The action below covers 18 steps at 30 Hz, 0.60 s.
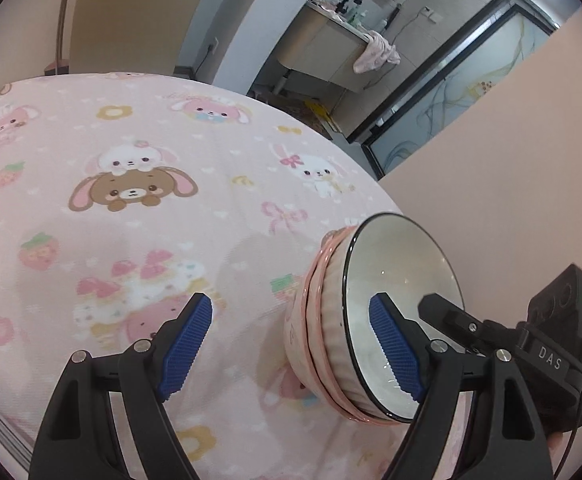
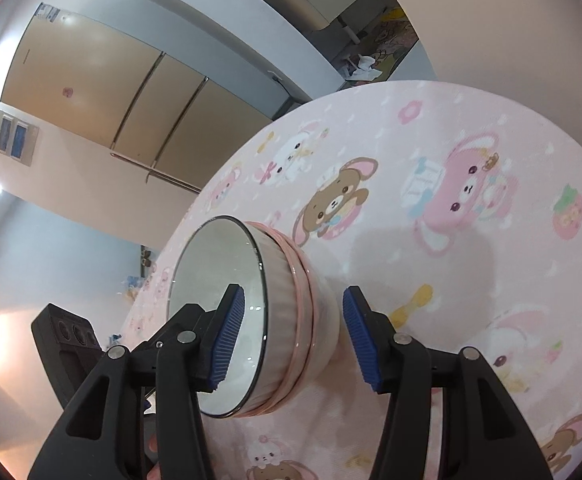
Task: Organize plates and bowls
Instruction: 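Grip the nested bowl stack rim with both grippers and tilt it up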
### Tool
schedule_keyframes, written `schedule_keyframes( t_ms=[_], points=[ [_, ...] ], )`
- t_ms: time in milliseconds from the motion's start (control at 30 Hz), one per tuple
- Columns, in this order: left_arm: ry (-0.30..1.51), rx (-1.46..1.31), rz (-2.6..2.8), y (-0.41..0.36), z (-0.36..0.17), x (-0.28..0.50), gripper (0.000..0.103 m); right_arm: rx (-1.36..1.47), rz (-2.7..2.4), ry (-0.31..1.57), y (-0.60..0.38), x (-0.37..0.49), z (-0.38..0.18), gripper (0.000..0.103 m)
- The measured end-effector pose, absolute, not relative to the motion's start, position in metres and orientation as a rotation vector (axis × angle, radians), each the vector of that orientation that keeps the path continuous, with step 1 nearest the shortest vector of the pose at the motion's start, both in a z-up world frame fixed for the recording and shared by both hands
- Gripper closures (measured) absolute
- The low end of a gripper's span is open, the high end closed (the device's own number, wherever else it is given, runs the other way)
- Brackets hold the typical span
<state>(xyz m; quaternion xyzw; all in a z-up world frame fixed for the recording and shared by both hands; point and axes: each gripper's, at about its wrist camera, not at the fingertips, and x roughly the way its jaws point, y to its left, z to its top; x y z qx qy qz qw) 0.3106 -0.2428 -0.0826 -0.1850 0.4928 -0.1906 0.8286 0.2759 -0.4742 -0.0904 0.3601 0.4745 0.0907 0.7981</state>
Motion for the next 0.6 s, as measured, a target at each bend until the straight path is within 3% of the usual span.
schedule_keyframes(
  t_ms=[400, 533, 600],
  points=[
    [1.130, -0.427, -0.451, -0.258, -0.103, 0.309, 0.022, 0.768, 0.207, 1.038, -0.466, 0.285, -0.111, 0.052],
    [1.127, -0.421, -0.449, -0.261, -0.105, 0.307, 0.039, 0.786, 0.237, 1.046, -0.463, 0.287, -0.118, 0.053],
    [1.118, -0.427, -0.445, -0.263, -0.106, 0.306, 0.041, 0.783, 0.239, 1.040, -0.462, 0.287, -0.119, 0.053]
  ],
)
